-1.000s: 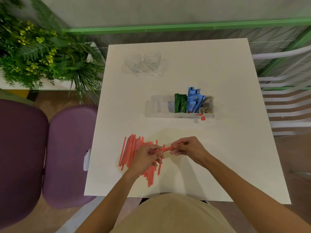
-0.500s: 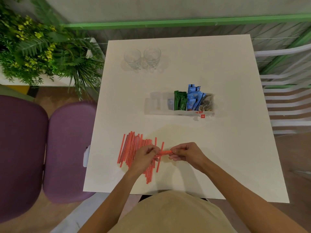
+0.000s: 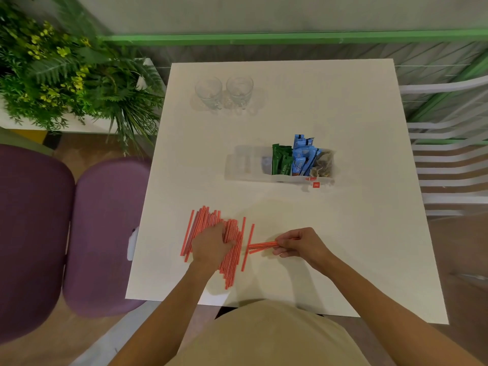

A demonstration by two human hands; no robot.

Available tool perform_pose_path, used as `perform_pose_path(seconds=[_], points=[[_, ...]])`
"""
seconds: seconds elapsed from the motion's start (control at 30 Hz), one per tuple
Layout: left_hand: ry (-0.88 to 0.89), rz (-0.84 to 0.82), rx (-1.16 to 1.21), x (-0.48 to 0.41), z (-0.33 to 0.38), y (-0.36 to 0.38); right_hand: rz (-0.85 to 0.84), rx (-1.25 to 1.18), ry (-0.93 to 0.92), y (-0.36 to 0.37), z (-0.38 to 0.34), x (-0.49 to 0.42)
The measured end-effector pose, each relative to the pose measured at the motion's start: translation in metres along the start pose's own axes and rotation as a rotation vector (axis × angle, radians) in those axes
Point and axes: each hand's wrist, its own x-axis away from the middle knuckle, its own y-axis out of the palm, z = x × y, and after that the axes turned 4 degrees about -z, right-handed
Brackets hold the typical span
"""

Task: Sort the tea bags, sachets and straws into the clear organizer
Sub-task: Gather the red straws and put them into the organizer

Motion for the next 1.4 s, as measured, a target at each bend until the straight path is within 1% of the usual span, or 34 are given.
perform_pose_path(seconds=[0.13,0.37,0.53,0.63,0.7,0.8,0.87,0.97,1.27,1.4], points=[[-0.005,0.025,-0.020,0.000,0.002,0.001,-0.004,0.001,-0.006,-0.002,0.000,0.001],[-0.061,0.006,0.113,-0.001,-0.007,0.003,-0.002,-0.011,-0.002,-0.007,-0.003,0.001],[-0.035,0.011,0.144,0.004,-0.014,-0.003,-0.009,-0.006,-0.004,-0.006,-0.006,-0.002],[0.024,0.025,0.127,0.007,-0.014,-0.009,-0.011,0.002,0.000,-0.003,-0.007,-0.003],[0.099,0.044,0.151,0.009,-0.012,-0.013,-0.013,0.006,0.004,0.000,-0.008,-0.004],[0.286,0.083,0.197,0.012,-0.004,-0.017,-0.028,-0.025,0.018,0.005,-0.010,-0.006],[0.421,0.063,0.166,0.014,0.007,-0.018,-0.050,-0.068,0.045,0.009,-0.012,-0.007],[0.530,0.018,0.136,0.013,0.019,-0.014,-0.094,-0.119,0.084,0.014,-0.015,-0.007],[0.592,-0.095,-0.059,0.015,0.033,-0.011,-0.142,-0.194,0.147,0.015,-0.017,-0.002],[0.542,-0.180,-0.059,0.018,0.037,-0.013,-0.164,-0.226,0.142,0.016,-0.018,0.000]])
